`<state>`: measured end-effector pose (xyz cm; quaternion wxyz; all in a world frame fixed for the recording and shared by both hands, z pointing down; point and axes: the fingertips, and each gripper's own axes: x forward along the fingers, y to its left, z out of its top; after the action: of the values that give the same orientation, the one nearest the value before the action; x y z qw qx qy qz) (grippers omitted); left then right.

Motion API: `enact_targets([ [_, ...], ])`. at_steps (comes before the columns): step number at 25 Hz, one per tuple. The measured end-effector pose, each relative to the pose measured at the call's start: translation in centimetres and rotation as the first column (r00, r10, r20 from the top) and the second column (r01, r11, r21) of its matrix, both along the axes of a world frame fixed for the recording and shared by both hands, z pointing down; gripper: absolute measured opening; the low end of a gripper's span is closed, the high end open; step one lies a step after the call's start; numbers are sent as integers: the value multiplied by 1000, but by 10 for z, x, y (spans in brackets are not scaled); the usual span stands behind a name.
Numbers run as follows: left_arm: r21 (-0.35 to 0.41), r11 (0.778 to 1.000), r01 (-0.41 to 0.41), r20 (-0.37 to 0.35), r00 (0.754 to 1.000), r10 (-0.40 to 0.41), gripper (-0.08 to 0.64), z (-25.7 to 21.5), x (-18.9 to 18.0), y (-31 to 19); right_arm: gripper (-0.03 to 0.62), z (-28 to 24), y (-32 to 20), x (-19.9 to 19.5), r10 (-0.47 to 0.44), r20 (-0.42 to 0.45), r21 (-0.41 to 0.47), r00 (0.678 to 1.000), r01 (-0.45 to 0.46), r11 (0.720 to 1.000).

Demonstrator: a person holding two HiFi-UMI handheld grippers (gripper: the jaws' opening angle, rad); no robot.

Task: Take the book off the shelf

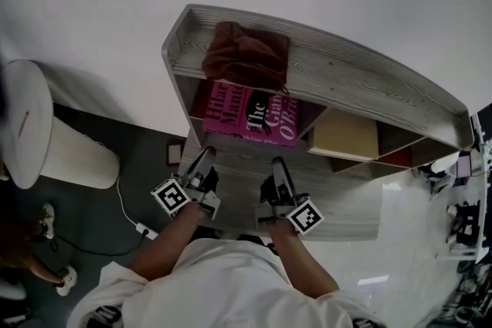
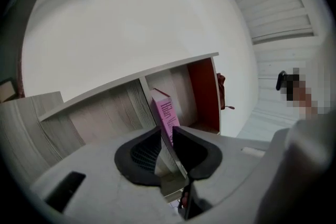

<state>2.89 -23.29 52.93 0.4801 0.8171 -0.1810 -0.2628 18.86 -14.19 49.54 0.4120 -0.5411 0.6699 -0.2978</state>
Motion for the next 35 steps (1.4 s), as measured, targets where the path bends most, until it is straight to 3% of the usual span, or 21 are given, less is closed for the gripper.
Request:
enact_targets([
  [4, -26, 1000, -4, -40, 999, 3, 106, -6, 0, -5, 113, 4, -2, 4, 23, 46, -21, 999, -22, 1000],
  [10, -104, 995, -2, -131, 991, -11, 190, -14, 0, -17, 208, 11, -9, 18, 72, 129, -57, 989, -65, 996],
  [14, -123, 992, 8, -134, 991, -25, 247, -16, 1, -27, 229, 16, -13, 27, 108, 183, -79, 977, -95, 992],
  [19, -153, 988, 12, -167, 985, -38, 258, -21, 2, -39, 234, 16, -19, 38, 148, 243, -94, 959, -129, 987],
  [35, -231, 973, 27, -146, 987, -62, 259, -10, 8, -60, 238, 20, -39, 44, 187, 275, -138, 943, -154, 978],
])
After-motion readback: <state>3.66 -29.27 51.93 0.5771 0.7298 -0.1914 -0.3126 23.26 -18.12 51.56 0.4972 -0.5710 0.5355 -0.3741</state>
